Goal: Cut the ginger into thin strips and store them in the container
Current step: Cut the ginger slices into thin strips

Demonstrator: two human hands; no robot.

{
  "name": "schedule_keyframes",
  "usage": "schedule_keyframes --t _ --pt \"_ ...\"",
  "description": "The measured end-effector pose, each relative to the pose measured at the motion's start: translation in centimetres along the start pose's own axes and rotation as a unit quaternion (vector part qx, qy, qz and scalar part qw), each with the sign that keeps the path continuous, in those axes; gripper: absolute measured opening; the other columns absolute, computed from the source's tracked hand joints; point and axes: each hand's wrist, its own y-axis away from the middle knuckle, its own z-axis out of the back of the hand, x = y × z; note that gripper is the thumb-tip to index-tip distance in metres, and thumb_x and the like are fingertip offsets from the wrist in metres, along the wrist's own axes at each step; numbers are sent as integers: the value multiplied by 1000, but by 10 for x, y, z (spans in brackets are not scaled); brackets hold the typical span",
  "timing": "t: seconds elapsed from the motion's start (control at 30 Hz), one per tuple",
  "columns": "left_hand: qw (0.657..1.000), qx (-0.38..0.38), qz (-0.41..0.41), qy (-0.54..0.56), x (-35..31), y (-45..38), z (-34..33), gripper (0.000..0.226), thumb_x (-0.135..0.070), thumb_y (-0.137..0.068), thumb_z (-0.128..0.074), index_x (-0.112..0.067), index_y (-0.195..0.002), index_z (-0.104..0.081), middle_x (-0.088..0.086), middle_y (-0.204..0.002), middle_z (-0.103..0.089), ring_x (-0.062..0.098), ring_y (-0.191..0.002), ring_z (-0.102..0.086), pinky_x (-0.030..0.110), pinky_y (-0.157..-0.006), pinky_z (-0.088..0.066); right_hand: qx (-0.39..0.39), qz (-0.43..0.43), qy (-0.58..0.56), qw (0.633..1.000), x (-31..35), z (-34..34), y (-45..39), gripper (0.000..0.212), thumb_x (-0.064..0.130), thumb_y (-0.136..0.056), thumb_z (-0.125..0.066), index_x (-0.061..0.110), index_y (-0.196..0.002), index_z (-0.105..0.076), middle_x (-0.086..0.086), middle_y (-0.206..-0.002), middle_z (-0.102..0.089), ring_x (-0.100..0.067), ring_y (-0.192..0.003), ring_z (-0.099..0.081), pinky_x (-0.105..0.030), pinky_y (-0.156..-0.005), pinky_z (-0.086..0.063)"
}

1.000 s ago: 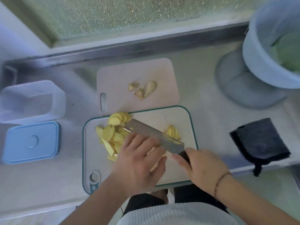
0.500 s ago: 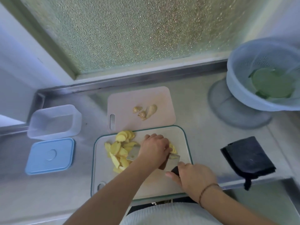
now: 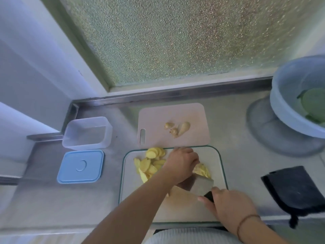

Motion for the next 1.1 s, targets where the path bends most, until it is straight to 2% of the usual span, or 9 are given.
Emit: schedule_keyframes --t 0.13,0.27,0.37,0.47,0.57,0.73,0.87,0.97,1.1 --pt "991 -67 111 19 66 8 40 19 -11 -86 -59 -14 -93 -77 6 -93 -73 34 -83 -67 44 -76 -56 20 10 -36 999 -4 7 6 119 75 -42 29 25 -120 -46 4 -103 -65 -16 -91 -65 -30 -64 -39" --pt "973 100 206 -8 98 23 72 22 -25 -101 -59 -22 -119 -71 -1 -120 -67 23 -110 -62 32 -94 -47 20 1 -76 997 -10 6 16 117 82 -27 42 31 -96 -39 12 -72 -49 -4 -60 -46 -21 -50 -32" --pt "972 130 194 -28 93 24 71 28 -32 -99 -61 -24 -126 -67 -3 -122 -64 20 -115 -59 34 -98 -45 3 -18 -121 993 -15 -1 17 98 84 -47 22 33 -97 -45 10 -75 -54 -5 -64 -50 -20 -56 -39" --pt "974 121 188 -34 86 21 70 32 -29 -95 -62 -28 -127 -66 -6 -124 -62 17 -115 -58 35 -100 -43 -4 -32 -156 987 -17 -8 14 93 84 -55 14 35 -99 -50 9 -84 -62 -5 -75 -58 -21 -66 -47" --pt "971 144 187 -24 81 17 73 32 -25 -90 -63 -28 -122 -67 -6 -118 -60 18 -110 -58 35 -95 -45 -23 -47 -221 974 -14 -11 12 82 86 -64 5 29 -81 -52 6 -74 -62 -5 -69 -57 -23 -65 -47" --pt "963 163 214 0 77 18 77 16 -24 -88 -63 -27 -102 -70 -11 -101 -58 15 -99 -57 36 -95 -48 -79 -79 -319 941 -8 -15 13 56 68 -82 -27 20 -59 -44 3 -51 -49 -6 -51 -48 -20 -53 -38" --pt "955 135 251 78 77 23 80 11 -22 -87 -66 -33 -84 -65 -15 -89 -64 14 -89 -63 33 -87 -55 -97 -89 -372 919 -8 -18 12 53 55 -92 -37 17 -56 -43 0 -49 -47 -8 -48 -44 -21 -51 -37" --pt "959 65 249 118 77 30 77 8 -18 -92 -66 -25 -95 -69 -12 -88 -64 14 -85 -62 27 -82 -53 -93 -98 -417 899 -8 -22 9 56 64 -83 -32 16 -55 -43 -2 -49 -48 -15 -50 -46 -31 -55 -39" --pt "954 3 259 149 71 35 70 15 -10 -97 -64 -11 -110 -70 -3 -97 -64 15 -89 -59 22 -80 -47 -78 -98 -470 874 -4 -22 5 58 70 -78 -33 17 -53 -40 2 -45 -41 -13 -47 -41 -30 -54 -34"
